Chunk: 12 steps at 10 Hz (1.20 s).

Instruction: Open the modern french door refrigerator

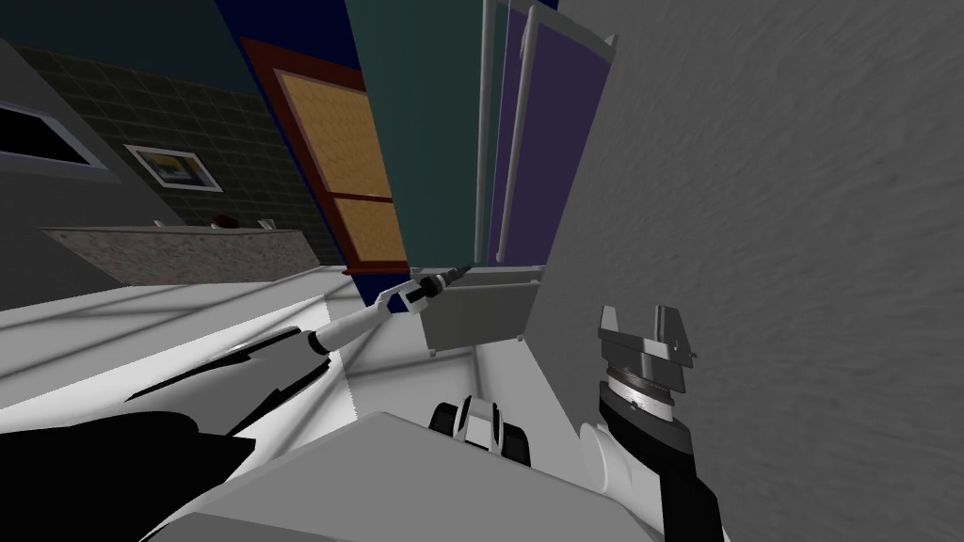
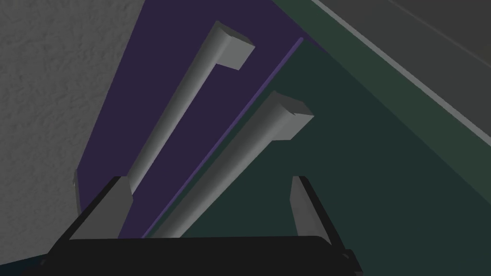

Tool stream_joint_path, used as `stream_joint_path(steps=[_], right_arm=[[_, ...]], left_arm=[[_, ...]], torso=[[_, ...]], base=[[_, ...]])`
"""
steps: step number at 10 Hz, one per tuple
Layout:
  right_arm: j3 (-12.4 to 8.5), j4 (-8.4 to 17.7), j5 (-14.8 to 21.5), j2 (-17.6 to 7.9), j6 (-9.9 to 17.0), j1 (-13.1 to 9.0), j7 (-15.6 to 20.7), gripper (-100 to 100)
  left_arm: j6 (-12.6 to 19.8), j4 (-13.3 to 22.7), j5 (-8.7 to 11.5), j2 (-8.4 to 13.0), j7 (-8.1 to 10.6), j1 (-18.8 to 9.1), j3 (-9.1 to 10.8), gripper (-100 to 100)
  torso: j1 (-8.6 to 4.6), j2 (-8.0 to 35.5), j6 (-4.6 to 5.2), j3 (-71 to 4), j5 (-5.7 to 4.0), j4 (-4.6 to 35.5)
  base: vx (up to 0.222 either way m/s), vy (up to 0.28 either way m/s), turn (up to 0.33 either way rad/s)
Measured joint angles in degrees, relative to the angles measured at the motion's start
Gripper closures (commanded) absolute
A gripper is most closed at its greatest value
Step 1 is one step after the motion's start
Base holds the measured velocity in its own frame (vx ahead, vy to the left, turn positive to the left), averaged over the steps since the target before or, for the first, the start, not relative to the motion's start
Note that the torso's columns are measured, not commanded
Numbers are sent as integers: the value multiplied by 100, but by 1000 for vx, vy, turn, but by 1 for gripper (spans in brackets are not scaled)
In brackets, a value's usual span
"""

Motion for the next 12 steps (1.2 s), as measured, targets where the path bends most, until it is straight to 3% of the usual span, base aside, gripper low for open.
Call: stream_joint_path(steps=[12], right_arm=[[0, 0, 0, 0, 0, -1, 0, 0]], left_arm=[[800, -524, 390, 1430, 371, -777, -242, -100]], torso=[[18, 34, -2, 22, 6, 11]], base=[[88, -27, -24]])
